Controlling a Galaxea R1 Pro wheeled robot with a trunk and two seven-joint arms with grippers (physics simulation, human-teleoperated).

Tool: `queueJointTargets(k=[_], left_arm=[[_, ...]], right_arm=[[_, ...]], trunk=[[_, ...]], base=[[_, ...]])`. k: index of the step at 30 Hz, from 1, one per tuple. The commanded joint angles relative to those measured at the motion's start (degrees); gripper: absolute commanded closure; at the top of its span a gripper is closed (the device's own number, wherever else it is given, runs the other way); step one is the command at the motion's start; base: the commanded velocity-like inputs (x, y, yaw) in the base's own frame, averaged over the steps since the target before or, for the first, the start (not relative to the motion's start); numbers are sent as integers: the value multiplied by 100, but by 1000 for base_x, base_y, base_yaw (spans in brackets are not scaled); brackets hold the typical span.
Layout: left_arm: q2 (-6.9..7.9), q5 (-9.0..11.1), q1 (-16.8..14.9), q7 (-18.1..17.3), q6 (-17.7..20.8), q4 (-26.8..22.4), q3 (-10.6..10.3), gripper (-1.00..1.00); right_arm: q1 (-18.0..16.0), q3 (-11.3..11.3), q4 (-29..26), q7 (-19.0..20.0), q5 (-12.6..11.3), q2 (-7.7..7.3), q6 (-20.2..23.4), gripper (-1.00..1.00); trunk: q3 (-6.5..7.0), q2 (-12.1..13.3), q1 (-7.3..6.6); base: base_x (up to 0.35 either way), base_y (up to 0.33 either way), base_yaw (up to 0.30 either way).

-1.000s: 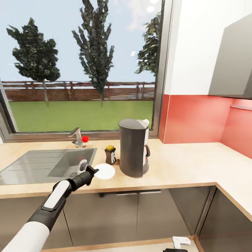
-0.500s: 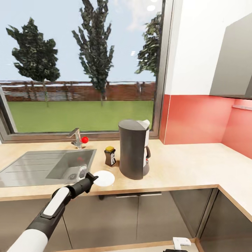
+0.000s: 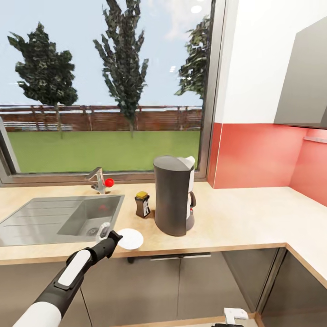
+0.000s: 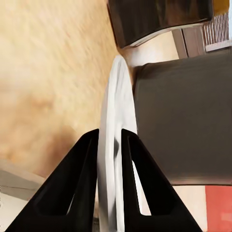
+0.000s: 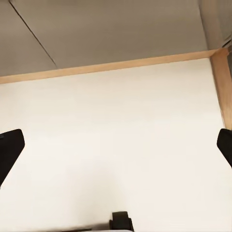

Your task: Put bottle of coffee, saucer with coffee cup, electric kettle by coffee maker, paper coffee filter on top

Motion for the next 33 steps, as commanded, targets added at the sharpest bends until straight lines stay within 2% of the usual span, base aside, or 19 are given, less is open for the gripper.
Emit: queueJointTargets(k=[1, 8, 11, 12, 14, 17, 24, 27, 30, 33], left_arm=[[-4, 36, -3, 44, -3, -3, -18, 100], [-85, 4, -15, 44, -5, 2, -34, 100], [-92, 2, -18, 44, -5, 0, -36, 100], [-93, 2, -18, 44, -6, 1, -37, 100], [-87, -5, -19, 43, -6, 0, -36, 100], [-85, -6, -18, 43, -6, 5, -44, 100], [-102, -128, -14, 45, -6, 10, -27, 100], [-185, -190, -11, 44, -6, 22, -25, 100], [-287, -391, -15, 46, -6, 31, -22, 100], [-355, -468, -13, 50, -9, 33, -20, 100]], right_arm=[[19, -31, 2, -15, 7, -4, -10, -100], [139, -27, 6, -18, 22, -12, -2, -100], [454, -23, 10, -16, 44, -54, 0, -100], [590, -23, 10, -19, 103, -65, 7, -100], [1014, -22, 11, -18, 465, -98, 10, -100], [1278, -22, 11, -11, 778, -107, 8, -100], [1360, -20, 1, -6, 870, -103, -11, -100], [1364, -17, -5, -7, 875, -103, -17, -100], [1365, -21, -7, 0, 869, -103, -16, -100], [1365, -21, -7, 2, 868, -103, -22, -100]], trunk=[[-10, -9, 3], [-10, -9, 3], [-10, -9, 3], [-10, -9, 3], [-10, -9, 3], [-10, -9, 3], [-10, -9, 3], [-10, -9, 3], [-10, -9, 3], [-10, -9, 3]], base=[[20, 0, 0], [92, 0, 0], [81, 0, 0], [25, 0, 0], [6, 0, 0], [58, 0, 0], [157, 0, 0], [23, 0, 0], [93, 0, 0], [198, 0, 0]])
